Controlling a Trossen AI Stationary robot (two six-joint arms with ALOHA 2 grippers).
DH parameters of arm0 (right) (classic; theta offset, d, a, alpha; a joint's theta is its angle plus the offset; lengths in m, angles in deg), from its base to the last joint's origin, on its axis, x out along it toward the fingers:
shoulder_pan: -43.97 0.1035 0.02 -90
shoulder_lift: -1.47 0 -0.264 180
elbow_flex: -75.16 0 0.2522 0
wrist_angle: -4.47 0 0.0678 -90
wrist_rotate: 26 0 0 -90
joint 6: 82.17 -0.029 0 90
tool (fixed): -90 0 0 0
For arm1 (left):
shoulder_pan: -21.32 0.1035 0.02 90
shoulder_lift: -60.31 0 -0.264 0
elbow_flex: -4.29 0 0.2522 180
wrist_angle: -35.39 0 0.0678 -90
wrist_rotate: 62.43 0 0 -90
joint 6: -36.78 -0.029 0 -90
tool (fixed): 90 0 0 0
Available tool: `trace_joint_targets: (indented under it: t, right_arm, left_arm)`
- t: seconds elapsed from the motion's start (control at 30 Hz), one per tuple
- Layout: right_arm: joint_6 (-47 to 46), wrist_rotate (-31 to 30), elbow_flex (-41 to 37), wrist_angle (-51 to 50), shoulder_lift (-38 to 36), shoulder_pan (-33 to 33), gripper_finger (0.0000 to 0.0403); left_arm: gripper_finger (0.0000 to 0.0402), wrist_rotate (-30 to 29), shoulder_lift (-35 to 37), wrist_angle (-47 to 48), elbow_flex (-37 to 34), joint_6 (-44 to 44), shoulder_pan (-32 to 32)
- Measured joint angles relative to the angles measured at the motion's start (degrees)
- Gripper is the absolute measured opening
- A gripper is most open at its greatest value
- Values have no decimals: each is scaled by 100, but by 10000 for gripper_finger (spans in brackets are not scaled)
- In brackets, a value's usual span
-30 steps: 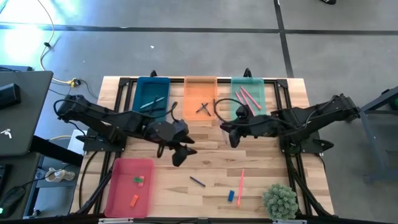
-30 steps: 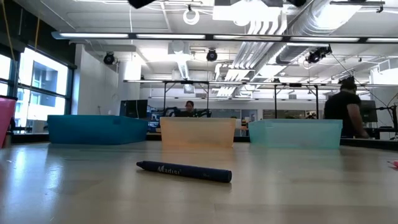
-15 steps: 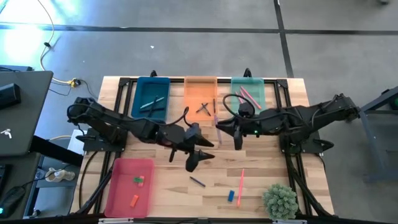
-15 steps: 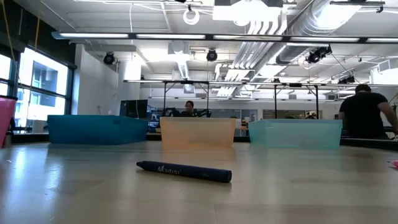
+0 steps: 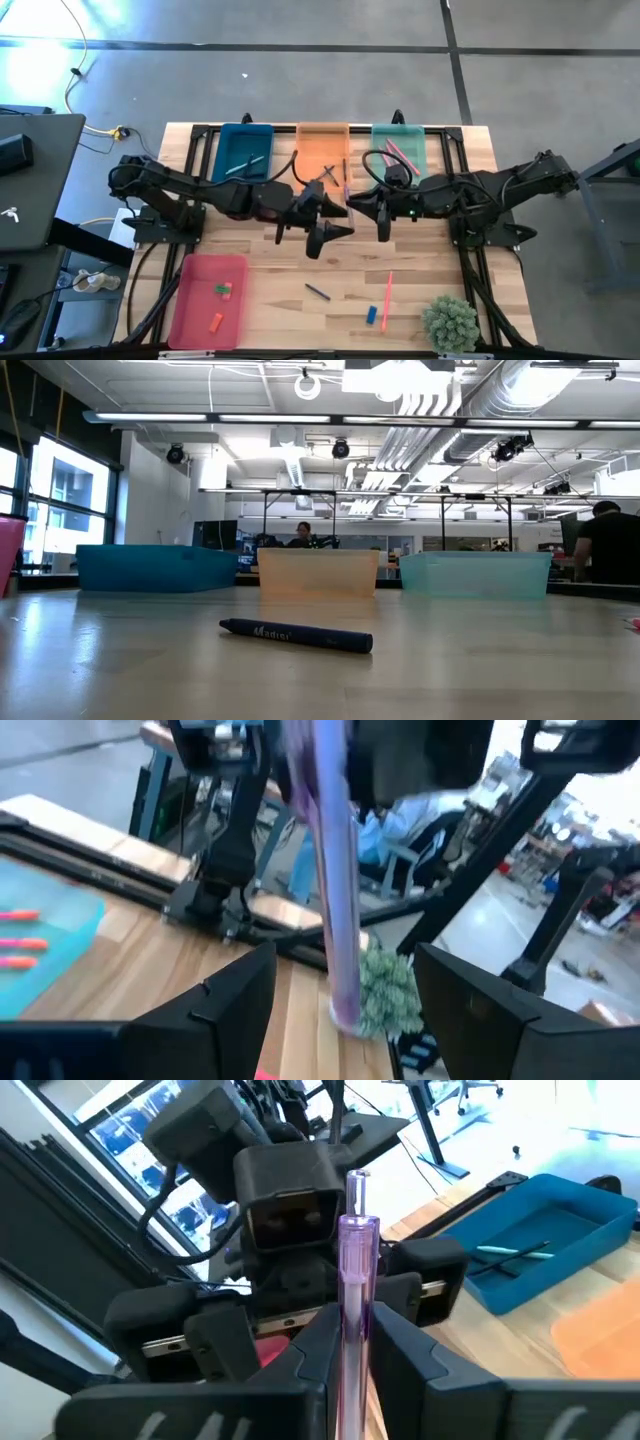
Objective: Sort crayons/erasers/pens/pencils in bins
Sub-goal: Put the purple pen into the blue bin
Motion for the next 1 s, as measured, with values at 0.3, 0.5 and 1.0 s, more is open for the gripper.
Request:
trace_joint_targets:
  t: [0.3,0.5,1.0]
  right_arm:
    - [228,-7,-11,297,2,-15,36]
    - [240,-17,-13,292,2,-15,36]
    - [302,-39,-15,219,2,-15,36]
  left_arm:
    - [200,21,0,-406,0,5,218]
    - [130,375,0,-399,0,3,259]
    - [21,530,0,-338,-2,-326,289]
